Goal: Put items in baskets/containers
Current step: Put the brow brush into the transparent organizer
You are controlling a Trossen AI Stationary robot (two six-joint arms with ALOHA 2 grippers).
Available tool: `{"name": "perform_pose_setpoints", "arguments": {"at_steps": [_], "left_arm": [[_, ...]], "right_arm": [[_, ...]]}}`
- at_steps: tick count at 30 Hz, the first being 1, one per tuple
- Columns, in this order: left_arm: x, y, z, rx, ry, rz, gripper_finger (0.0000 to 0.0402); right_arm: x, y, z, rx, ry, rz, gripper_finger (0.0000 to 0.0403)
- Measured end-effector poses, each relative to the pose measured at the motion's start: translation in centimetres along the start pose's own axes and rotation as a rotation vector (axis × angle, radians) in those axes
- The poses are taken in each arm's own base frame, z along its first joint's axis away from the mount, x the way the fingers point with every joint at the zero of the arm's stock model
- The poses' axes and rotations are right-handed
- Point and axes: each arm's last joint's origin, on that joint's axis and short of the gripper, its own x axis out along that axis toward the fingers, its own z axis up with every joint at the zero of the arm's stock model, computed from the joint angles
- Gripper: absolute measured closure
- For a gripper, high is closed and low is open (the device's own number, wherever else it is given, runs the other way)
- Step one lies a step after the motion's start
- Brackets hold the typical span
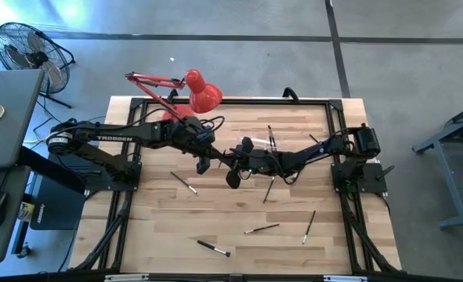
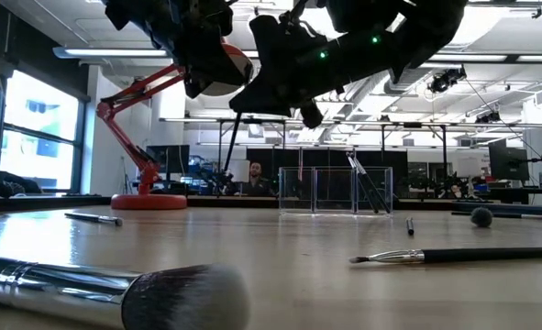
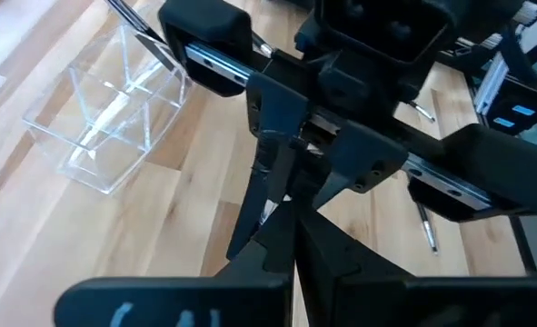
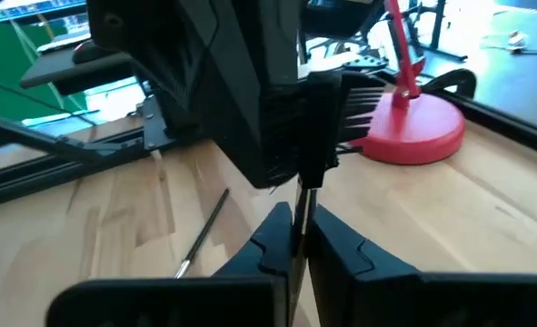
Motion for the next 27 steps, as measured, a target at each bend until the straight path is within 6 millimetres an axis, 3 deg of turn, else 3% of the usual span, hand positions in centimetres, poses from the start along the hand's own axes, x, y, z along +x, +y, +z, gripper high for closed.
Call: {"name": "perform_pose_setpoints", "arguments": {"at_steps": [9, 15, 22, 27], "left_arm": [[0.0, 0.3, -0.9, -0.004, 0.092, 0.042, 0.0393], [-0.1, 0.5, -1.3, -0.009, 0.132, 0.074, 0.0341], [-0.6, 0.4, -1.8, -0.049, 0.179, 0.066, 0.0277], [-1.7, -1.2, -0.8, 0.017, -0.067, 0.055, 0.0269]], "right_arm": [[0.0, 0.1, 0.0, 0.022, 0.01, 0.027, 0.0391], [-0.4, 0.2, 0.6, 0.029, 0.005, 0.051, 0.0386], [-2.7, -0.1, 4.1, 0.046, -0.027, 0.038, 0.039], [-4.4, -0.8, 6.4, 0.098, -0.048, 0.052, 0.039]]}}
